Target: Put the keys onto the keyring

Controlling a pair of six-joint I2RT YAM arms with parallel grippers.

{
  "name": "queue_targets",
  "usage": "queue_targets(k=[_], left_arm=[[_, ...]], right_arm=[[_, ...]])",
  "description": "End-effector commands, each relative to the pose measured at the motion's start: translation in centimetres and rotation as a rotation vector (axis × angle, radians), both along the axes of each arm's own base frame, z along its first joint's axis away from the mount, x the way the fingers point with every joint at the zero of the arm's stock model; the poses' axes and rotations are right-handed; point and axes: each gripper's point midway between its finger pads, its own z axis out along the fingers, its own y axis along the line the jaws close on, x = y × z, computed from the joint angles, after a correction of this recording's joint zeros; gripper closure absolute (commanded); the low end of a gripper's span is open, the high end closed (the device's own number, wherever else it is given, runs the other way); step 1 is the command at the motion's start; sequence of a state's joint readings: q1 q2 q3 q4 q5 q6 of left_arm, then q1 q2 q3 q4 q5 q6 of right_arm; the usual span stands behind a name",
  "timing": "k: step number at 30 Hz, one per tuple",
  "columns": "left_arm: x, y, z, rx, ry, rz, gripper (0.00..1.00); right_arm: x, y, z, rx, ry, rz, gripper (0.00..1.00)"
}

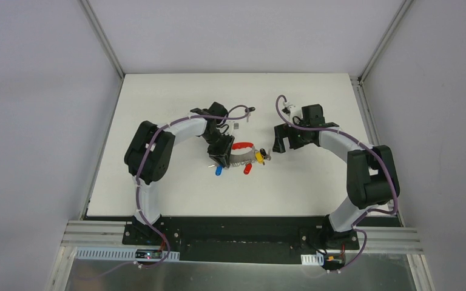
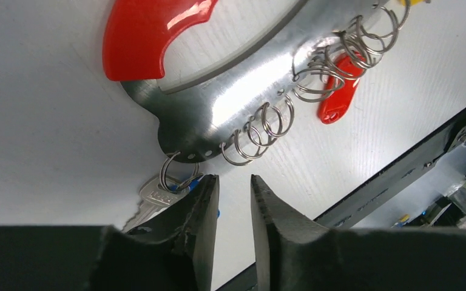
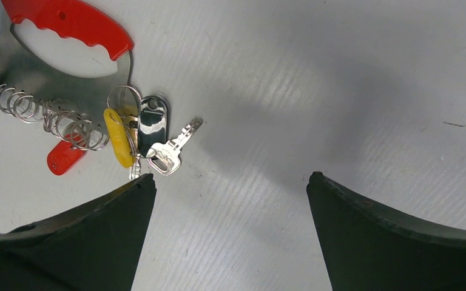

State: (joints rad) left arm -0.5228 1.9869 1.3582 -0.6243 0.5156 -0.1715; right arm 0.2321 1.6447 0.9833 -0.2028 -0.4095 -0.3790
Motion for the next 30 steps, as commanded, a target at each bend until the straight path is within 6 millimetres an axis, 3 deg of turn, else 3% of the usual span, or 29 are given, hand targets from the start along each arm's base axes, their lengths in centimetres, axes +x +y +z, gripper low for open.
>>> queue_targets(k=[1, 8, 19, 24, 30], left_arm=[[-0.2, 0.5, 3.4, -0.051, -0.112, -0.103, 0.7], [0.9, 0.5, 4.6, 0.023, -0.293, -0.306, 0.6], [2.1, -0.7, 2.0, 0.253, -0.521, -0.531, 0.61], [2.4, -1.3, 1.2, 0.327, -0.587, -0.6, 0.66], [1.2, -1.3, 0.1, 0.336, -0.571, -0.646, 0.67]], right_arm=[[0.2, 0.3, 0.4, 0.017, 0.008, 0.023, 0.01], [0.1, 0.2, 0.8, 0.016, 0.003, 0.03, 0.01], [1.2, -3.9, 5.4, 0.041, -0.091, -0.086, 0.0], [-0.2, -4.9, 5.5, 0.016, -0.09, -0.093, 0.0], [-0.9, -5.6, 5.9, -0.001, -0.104, -0.099, 0.0]])
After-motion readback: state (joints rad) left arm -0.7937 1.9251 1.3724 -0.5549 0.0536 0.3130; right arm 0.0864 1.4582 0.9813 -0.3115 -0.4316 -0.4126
